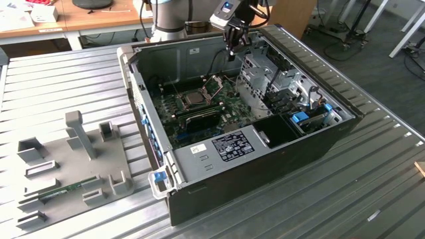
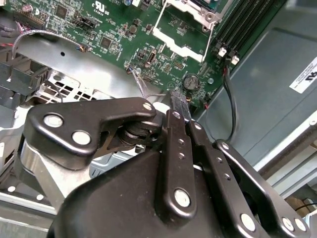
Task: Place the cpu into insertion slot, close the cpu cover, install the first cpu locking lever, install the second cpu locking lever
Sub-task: 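Close the cpu cover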
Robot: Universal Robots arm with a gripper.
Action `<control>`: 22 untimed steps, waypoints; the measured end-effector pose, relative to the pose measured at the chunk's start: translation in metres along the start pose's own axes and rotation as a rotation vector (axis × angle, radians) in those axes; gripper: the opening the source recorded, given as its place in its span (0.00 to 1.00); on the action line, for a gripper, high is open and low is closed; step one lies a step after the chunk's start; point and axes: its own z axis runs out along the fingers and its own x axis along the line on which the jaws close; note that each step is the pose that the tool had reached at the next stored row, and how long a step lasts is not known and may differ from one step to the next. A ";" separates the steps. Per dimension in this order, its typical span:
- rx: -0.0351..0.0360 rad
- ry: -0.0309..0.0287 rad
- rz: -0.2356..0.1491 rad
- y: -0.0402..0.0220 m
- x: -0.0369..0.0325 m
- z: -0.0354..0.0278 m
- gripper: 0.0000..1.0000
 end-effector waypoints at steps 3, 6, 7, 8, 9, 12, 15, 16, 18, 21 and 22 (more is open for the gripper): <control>0.0001 0.0002 -0.011 -0.0001 -0.0001 0.0054 0.11; 0.0002 0.0004 -0.020 -0.0003 -0.0001 0.0108 0.11; 0.0002 0.0004 -0.021 -0.0003 -0.0001 0.0125 0.11; 0.0002 0.0004 -0.022 -0.0003 -0.0001 0.0135 0.11; 0.0003 0.0001 -0.022 -0.0003 -0.0001 0.0137 0.11; 0.0003 0.0000 -0.022 -0.0003 -0.0002 0.0136 0.11; 0.0002 0.0004 -0.022 -0.0005 -0.0002 0.0158 0.11; 0.0003 -0.0002 -0.022 -0.0006 -0.0002 0.0167 0.11; 0.0003 -0.0005 -0.022 -0.0007 -0.0002 0.0195 0.11; 0.0002 -0.0005 -0.023 -0.0008 -0.0015 0.0224 0.11; 0.0003 -0.0006 -0.023 -0.0008 -0.0020 0.0235 0.11</control>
